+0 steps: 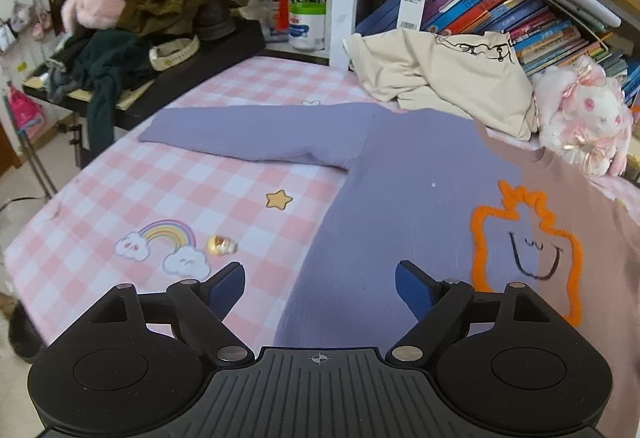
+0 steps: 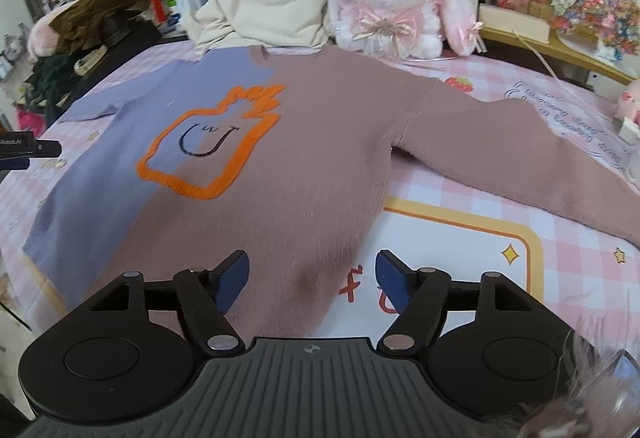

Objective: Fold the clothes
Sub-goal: 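Open the right tool, releasing the pink sleeve, then move the left tool to the lavender sleeve cuff and close on it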

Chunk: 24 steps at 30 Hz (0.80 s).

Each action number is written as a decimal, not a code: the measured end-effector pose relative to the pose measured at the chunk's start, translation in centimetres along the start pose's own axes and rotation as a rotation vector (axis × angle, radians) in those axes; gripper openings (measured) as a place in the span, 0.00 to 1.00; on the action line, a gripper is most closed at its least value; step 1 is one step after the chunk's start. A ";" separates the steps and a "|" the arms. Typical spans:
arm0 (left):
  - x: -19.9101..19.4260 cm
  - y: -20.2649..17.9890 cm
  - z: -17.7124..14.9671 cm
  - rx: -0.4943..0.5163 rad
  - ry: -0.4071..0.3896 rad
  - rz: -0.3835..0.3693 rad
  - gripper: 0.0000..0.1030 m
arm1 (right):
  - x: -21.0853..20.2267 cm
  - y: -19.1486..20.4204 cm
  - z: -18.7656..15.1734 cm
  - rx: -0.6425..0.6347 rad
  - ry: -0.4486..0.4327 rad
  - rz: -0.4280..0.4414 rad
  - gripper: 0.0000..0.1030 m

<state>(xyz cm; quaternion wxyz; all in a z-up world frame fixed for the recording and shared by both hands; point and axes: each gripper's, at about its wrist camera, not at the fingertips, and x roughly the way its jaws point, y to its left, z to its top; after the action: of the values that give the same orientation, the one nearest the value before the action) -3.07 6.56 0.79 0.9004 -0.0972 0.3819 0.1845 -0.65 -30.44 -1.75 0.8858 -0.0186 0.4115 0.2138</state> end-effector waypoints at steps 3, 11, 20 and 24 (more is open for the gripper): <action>1.5 1.1 0.7 -0.007 0.039 -0.054 0.83 | 0.0 1.0 0.2 0.034 -0.015 -0.059 0.73; 4.7 4.8 2.7 0.018 0.123 -0.162 0.83 | 0.8 5.4 0.3 0.152 -0.006 -0.189 0.80; 7.1 7.7 5.2 0.129 0.133 -0.268 0.83 | 2.7 12.1 -0.2 0.182 0.011 -0.249 0.80; 7.8 8.8 6.2 0.183 0.124 -0.251 0.83 | 3.3 14.0 -0.2 0.192 0.016 -0.265 0.80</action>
<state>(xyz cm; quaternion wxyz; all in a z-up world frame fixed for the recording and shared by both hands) 2.40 18.55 -0.93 0.8961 -0.0730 0.4369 0.0286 -4.43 -16.53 -2.26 0.9006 0.0102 0.4311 0.0544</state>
